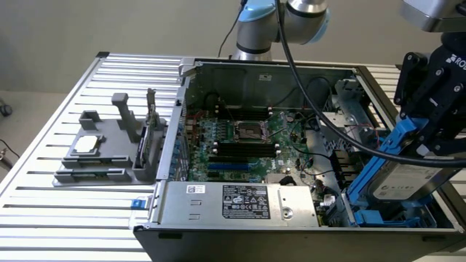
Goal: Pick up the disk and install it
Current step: 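Insert the disk into the insertion slot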
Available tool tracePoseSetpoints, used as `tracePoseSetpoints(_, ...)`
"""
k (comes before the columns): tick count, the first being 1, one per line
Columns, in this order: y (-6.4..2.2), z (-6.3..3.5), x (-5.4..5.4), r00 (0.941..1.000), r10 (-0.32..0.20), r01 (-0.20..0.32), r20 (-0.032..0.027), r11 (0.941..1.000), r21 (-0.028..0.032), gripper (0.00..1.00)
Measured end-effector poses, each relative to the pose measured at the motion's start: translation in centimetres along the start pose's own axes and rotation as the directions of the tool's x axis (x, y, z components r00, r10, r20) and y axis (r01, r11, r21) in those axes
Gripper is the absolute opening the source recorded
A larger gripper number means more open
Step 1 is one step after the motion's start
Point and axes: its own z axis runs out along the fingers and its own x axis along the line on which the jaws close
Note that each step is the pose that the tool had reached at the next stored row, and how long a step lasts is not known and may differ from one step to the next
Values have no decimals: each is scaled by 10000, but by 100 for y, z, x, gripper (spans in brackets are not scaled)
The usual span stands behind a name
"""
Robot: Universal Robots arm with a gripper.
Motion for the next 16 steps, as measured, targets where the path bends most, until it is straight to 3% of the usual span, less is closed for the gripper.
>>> tracePoseSetpoints(16, -1, 101, -4, 10000, 0, 0, 4, 10000, 0, 33)
